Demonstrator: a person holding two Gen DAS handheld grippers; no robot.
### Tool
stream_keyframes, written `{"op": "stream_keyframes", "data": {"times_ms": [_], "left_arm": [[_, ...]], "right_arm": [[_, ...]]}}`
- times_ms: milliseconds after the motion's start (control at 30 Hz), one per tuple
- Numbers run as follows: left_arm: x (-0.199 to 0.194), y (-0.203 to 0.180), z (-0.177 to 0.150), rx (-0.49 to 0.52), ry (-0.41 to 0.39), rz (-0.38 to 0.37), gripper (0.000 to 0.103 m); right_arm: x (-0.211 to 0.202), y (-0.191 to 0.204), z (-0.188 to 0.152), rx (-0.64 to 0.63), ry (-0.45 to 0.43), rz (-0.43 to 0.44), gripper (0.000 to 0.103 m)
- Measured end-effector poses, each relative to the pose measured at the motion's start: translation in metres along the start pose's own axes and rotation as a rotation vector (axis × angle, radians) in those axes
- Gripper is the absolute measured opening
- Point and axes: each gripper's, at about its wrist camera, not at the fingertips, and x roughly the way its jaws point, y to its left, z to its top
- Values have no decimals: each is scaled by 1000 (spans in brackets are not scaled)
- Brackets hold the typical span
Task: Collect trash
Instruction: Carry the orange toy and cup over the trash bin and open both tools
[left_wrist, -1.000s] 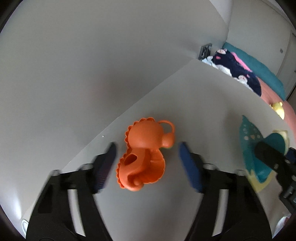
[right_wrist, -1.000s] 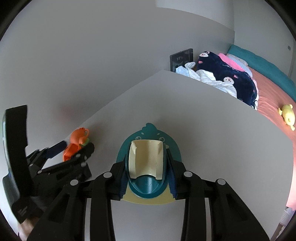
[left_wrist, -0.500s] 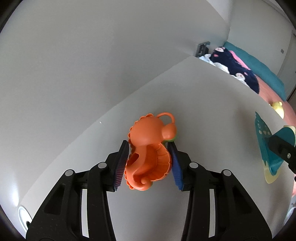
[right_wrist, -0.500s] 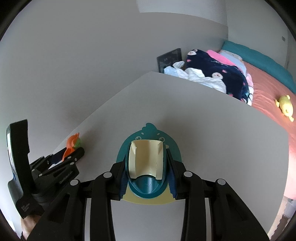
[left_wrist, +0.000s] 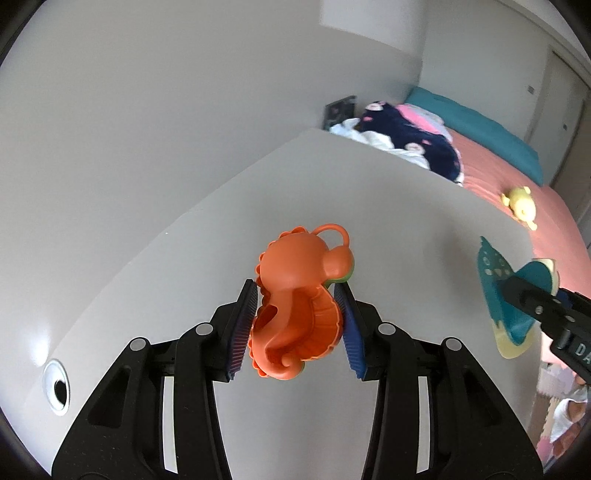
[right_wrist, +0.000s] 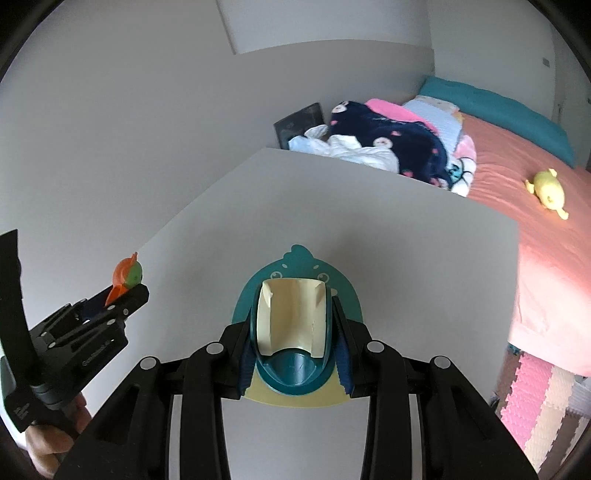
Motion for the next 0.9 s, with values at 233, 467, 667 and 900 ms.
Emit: {"op": "stream_keyframes", "data": {"times_ms": [233, 467, 667, 900], "left_arm": [[-36, -41, -14, 38, -29, -46, 43], [-56, -100, -32, 96, -26, -94, 43], [-70, -162, -51, 172, -32, -152, 43], [-72, -235, -77, 250, -20, -216, 43]], "right_arm": [[-42, -31, -18, 35, -35, 4, 37], [-84, -75, -41, 87, -74, -1, 37], [-114, -127, -65, 132, -99, -33, 37], [-146, -198, -98, 205, -120, -101, 37]]}}
